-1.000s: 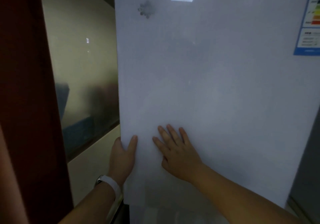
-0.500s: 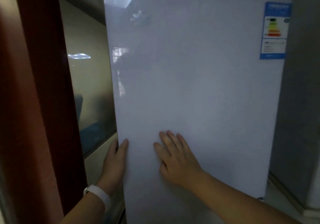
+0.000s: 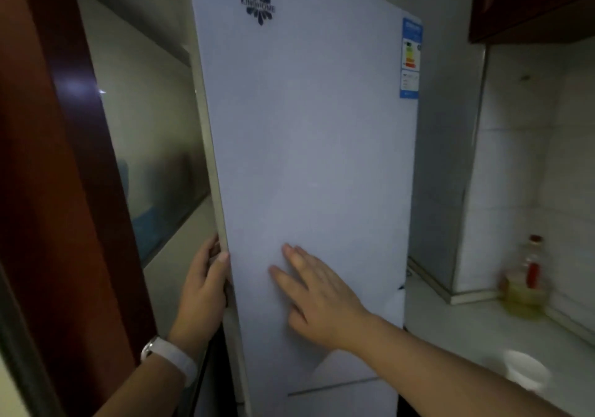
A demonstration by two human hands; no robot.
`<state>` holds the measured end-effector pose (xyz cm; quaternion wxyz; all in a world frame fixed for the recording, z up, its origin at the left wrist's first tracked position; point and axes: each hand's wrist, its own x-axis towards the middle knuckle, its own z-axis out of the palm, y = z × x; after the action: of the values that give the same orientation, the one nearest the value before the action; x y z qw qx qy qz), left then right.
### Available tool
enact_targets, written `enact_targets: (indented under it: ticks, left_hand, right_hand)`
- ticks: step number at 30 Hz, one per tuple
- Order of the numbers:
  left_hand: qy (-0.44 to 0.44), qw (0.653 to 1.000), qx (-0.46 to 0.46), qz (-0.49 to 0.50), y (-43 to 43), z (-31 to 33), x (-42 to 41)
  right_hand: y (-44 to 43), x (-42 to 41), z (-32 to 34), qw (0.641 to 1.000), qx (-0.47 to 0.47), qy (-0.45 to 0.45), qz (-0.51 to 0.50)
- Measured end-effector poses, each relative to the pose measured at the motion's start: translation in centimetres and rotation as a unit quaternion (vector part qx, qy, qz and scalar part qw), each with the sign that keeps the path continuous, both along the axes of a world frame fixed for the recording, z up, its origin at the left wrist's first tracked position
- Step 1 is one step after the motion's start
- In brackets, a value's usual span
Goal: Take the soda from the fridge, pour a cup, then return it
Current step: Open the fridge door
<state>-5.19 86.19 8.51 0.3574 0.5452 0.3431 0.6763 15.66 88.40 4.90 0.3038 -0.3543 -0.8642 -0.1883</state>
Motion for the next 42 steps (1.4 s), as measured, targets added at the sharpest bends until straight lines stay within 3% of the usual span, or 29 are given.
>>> enact_targets:
  ticks: [8, 16, 20, 32, 42]
  left_hand:
    - [0.058, 0.996, 0.062, -0.006, -5.5, -0.7, 4.9]
    - [0.264, 0.944, 0.196, 0.019, -7.6, -0.1, 7.5]
    - [0.254, 0.94, 0.227, 0.022, -8.4, 1.2, 10.4]
    - [0.321, 0.893, 0.312, 0.039, -10.7, 1.6, 22.8]
    - [0.386, 0.854, 0.35, 0.024, -11.0, 0.9, 32.8]
  right_hand:
    - [-8.0, 3.0, 0.4, 0.994, -0.054, 0.055, -0.076]
    - [-15.5, 6.9, 3.5, 0.984, -0.063, 0.127, -0.112]
    - [-18.0, 9.8, 4.2, 0.974, -0.082, 0.14, -0.16]
    - [-22.7, 19.6, 3.8, 0.95, 0.004, 0.213, -0.228]
    - [-25.3, 27.3, 1.5, 0.92, -0.063, 0.264, -0.283]
